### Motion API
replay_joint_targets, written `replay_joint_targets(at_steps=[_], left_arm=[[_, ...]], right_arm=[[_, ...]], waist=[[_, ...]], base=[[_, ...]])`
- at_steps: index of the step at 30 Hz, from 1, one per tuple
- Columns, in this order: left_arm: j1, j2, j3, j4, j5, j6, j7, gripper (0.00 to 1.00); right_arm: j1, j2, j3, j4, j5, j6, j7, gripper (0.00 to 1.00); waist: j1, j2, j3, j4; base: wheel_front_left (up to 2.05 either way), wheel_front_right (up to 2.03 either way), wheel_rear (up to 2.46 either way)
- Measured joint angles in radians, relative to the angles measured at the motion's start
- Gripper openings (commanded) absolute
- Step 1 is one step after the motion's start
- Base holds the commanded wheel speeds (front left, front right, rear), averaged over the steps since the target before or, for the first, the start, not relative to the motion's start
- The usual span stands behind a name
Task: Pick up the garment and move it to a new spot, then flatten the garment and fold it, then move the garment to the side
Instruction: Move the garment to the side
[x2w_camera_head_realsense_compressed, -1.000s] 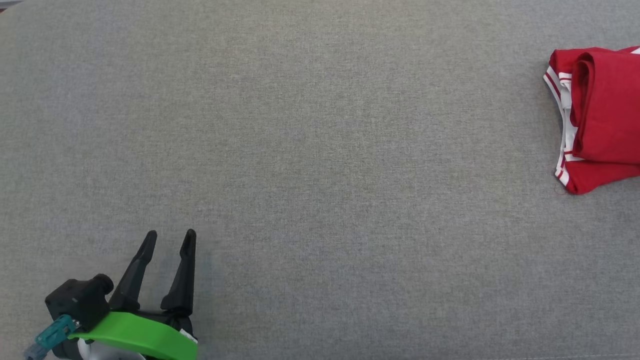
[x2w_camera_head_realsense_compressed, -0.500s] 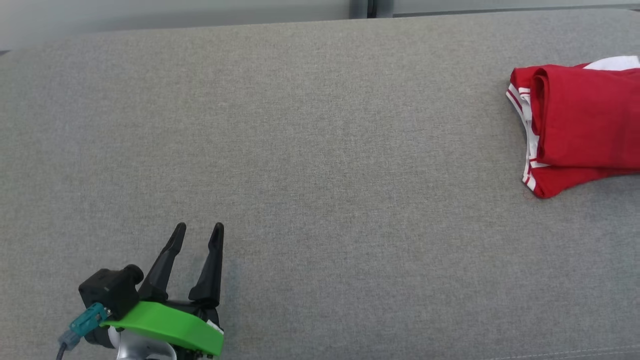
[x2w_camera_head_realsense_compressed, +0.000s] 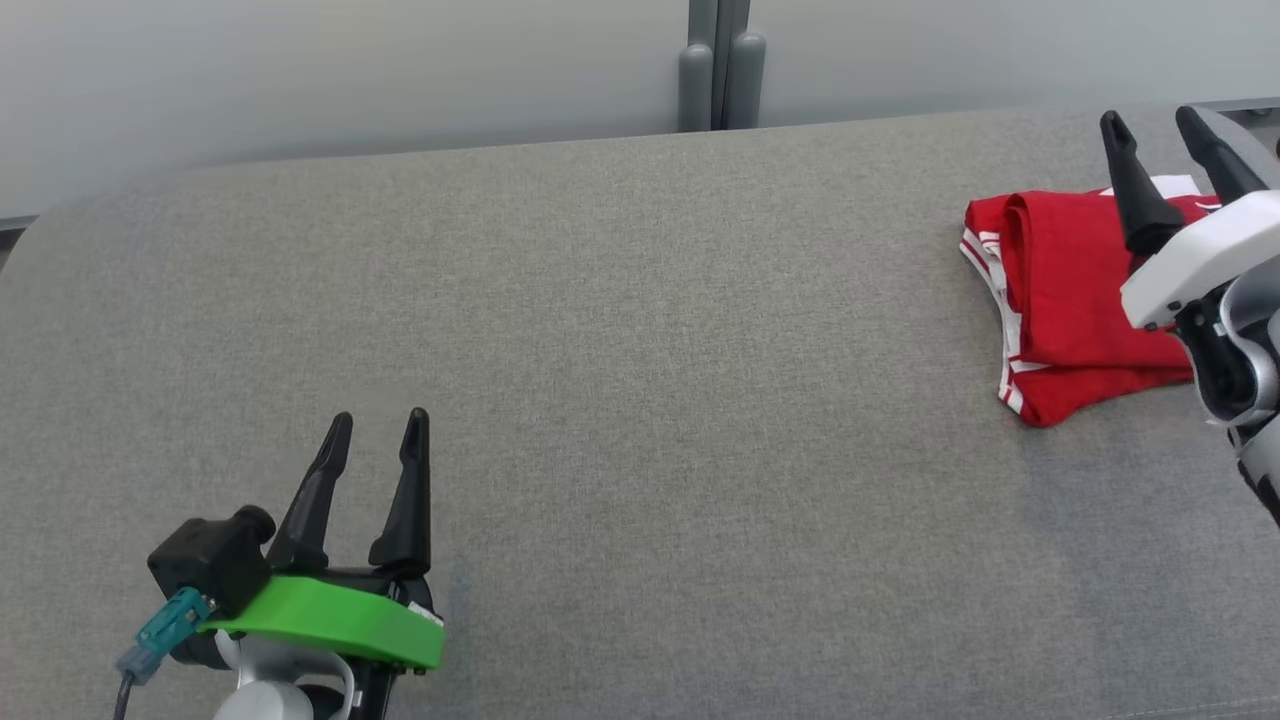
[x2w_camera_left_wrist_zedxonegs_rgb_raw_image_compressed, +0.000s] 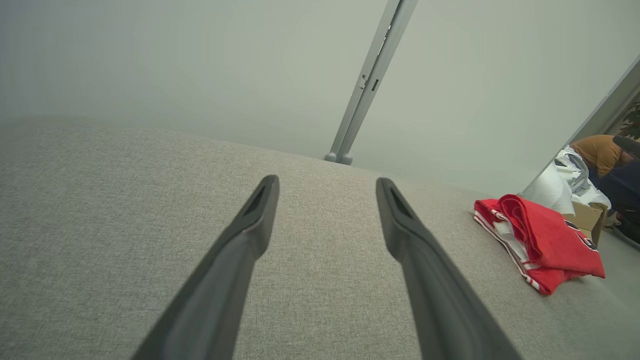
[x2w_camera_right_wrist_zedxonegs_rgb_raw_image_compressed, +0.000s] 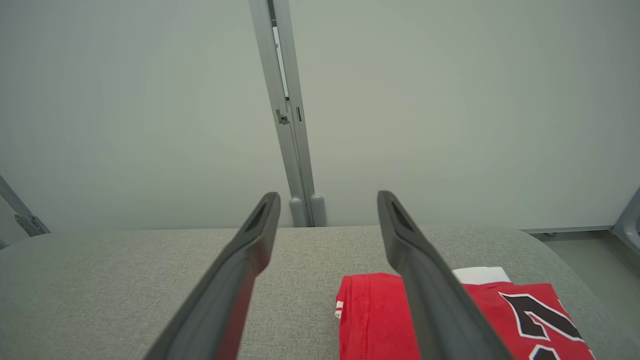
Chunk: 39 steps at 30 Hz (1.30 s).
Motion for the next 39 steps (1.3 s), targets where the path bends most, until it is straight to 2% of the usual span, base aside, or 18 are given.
replay_joint_targets(at_steps=[6,18,22,28,39], left_arm=[[-0.001,-0.012,0.016,0.035,0.009,0.005,-0.013,1.00],[0.028,-0.043,0.077,0.094,0.011,0.015,-0.039,1.00],[0.030,-0.040,0.092,0.101,0.045,0.023,-0.044,1.00],[0.032,-0.035,0.095,0.123,0.092,0.023,-0.049,1.00],[0.077,-0.046,0.105,0.161,0.105,0.024,-0.053,1.00]], right_arm=[[0.080,0.044,-0.003,-0.026,-0.009,-0.033,-0.075,1.00],[0.217,0.138,0.009,-0.134,-0.067,-0.116,-0.097,1.00],[0.268,0.183,0.012,-0.161,-0.092,-0.124,-0.097,1.00],[0.308,0.213,-0.036,-0.211,-0.138,-0.133,-0.097,1.00],[0.419,0.270,-0.083,-0.263,-0.233,-0.133,-0.097,1.00]], waist=[[0.0000,0.0000,-0.040,-0.004],[0.0000,0.0000,-0.109,0.000],[0.0000,0.0000,-0.114,-0.002],[0.0000,0.0000,-0.118,-0.006],[0.0000,0.0000,-0.130,-0.010]], base=[[0.00,0.00,0.00],[0.00,0.00,0.00],[0.00,0.00,0.00],[0.00,0.00,0.00],[0.00,0.00,0.00]])
